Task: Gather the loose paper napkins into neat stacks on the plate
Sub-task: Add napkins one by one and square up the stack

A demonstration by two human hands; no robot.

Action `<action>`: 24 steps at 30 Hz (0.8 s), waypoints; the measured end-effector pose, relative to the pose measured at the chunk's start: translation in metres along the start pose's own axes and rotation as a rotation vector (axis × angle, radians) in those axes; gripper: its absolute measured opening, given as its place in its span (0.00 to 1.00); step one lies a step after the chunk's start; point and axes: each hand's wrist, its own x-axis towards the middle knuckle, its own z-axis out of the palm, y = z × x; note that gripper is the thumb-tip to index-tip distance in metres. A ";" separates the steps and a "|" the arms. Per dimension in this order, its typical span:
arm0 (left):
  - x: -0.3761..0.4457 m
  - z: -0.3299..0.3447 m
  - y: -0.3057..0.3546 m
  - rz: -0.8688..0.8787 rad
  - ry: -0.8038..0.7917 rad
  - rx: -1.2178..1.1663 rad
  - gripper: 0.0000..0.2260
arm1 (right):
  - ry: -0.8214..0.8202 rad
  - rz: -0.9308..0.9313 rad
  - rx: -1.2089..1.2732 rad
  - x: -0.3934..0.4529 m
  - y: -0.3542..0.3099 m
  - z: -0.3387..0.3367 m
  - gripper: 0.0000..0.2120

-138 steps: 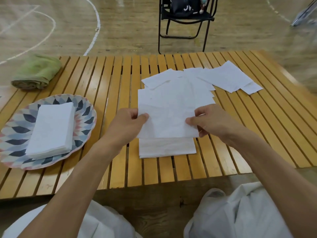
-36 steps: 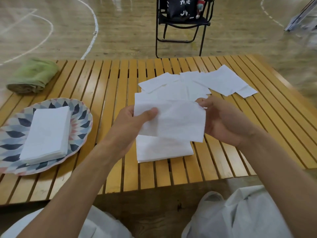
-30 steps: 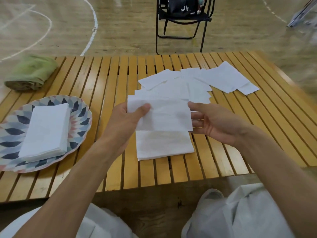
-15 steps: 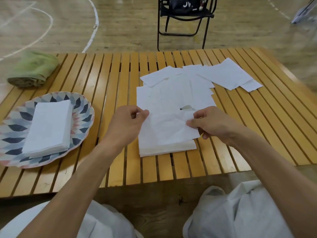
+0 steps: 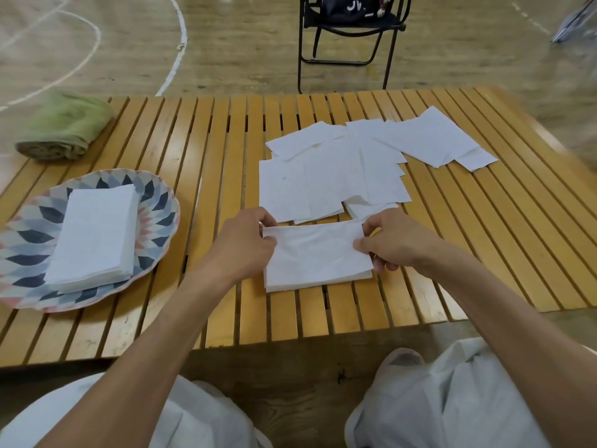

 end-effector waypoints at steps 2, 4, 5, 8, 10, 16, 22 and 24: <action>0.000 0.001 0.001 -0.008 0.003 -0.001 0.07 | 0.002 -0.002 -0.016 0.001 -0.001 0.001 0.08; 0.001 0.002 0.002 -0.010 0.003 0.008 0.07 | 0.002 -0.003 -0.025 0.001 -0.001 0.001 0.07; 0.001 0.002 0.002 -0.010 0.003 0.014 0.07 | 0.000 -0.002 -0.030 0.002 0.000 0.002 0.07; 0.001 0.004 0.002 -0.010 0.010 0.038 0.08 | 0.000 -0.001 -0.058 0.004 0.001 0.004 0.05; 0.001 0.005 0.000 -0.008 0.013 0.072 0.09 | 0.008 -0.005 -0.080 0.006 0.002 0.006 0.03; 0.003 0.009 -0.006 -0.039 0.014 0.162 0.11 | 0.055 -0.020 -0.192 0.012 0.005 0.012 0.06; 0.003 0.011 -0.006 0.007 0.037 0.312 0.16 | 0.092 -0.010 -0.195 0.011 0.006 0.013 0.10; 0.003 0.012 -0.004 0.124 0.047 0.343 0.20 | 0.143 -0.047 -0.249 0.008 0.007 0.013 0.15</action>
